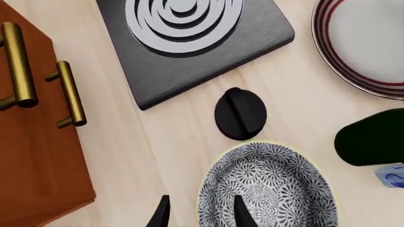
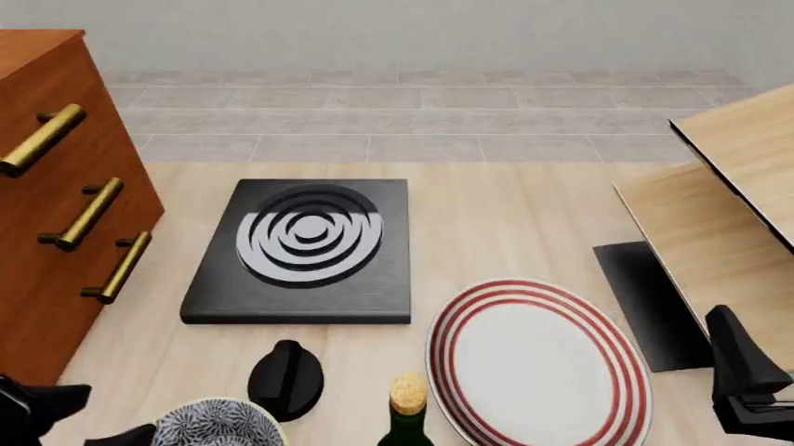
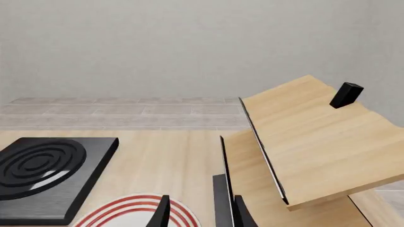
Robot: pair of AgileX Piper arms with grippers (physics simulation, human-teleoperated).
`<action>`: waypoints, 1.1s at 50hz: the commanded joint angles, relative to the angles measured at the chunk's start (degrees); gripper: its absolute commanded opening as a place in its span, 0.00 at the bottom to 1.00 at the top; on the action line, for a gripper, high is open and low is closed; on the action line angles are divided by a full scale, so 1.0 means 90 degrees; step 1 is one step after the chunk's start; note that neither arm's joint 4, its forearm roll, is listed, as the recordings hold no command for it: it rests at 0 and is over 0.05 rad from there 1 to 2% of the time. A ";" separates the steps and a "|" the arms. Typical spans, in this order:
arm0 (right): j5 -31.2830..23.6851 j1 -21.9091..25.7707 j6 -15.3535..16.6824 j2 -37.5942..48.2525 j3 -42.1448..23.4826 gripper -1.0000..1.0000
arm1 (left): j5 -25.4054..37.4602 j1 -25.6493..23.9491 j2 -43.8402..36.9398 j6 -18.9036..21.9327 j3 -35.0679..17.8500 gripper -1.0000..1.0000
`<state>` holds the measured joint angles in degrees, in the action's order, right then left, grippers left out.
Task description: Put the bowl on the top of the cabinet.
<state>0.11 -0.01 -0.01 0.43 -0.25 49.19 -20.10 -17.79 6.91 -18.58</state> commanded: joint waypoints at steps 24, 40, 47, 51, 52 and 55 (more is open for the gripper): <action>0.0000 0.0000 0.0000 0.0000 0.0000 1.00 | -0.0046 -0.0372 -0.0179 -0.0164 0.0219 1.00; 0.0000 0.0000 0.0001 0.0001 0.0000 1.00 | -0.0407 -0.0275 -0.0395 -0.0105 0.0469 1.00; 0.0000 0.0000 0.0001 0.0001 0.0000 1.00 | -0.0765 -0.0109 -0.0726 -0.0069 0.0671 1.00; 0.0000 -0.0001 0.0001 0.0000 0.0000 1.00 | -0.0828 -0.0086 -0.0759 -0.0039 0.0731 1.00; 0.0000 0.0000 0.0001 0.0000 0.0000 1.00 | -0.0849 -0.0072 -0.0772 -0.0019 0.0748 1.00; 0.0000 0.0000 0.0001 0.0000 0.0000 1.00 | -0.0855 -0.0083 -0.0774 -0.0021 0.0760 1.00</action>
<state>0.11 -0.01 0.00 0.43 -0.25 43.33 -21.49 -23.38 6.29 -13.06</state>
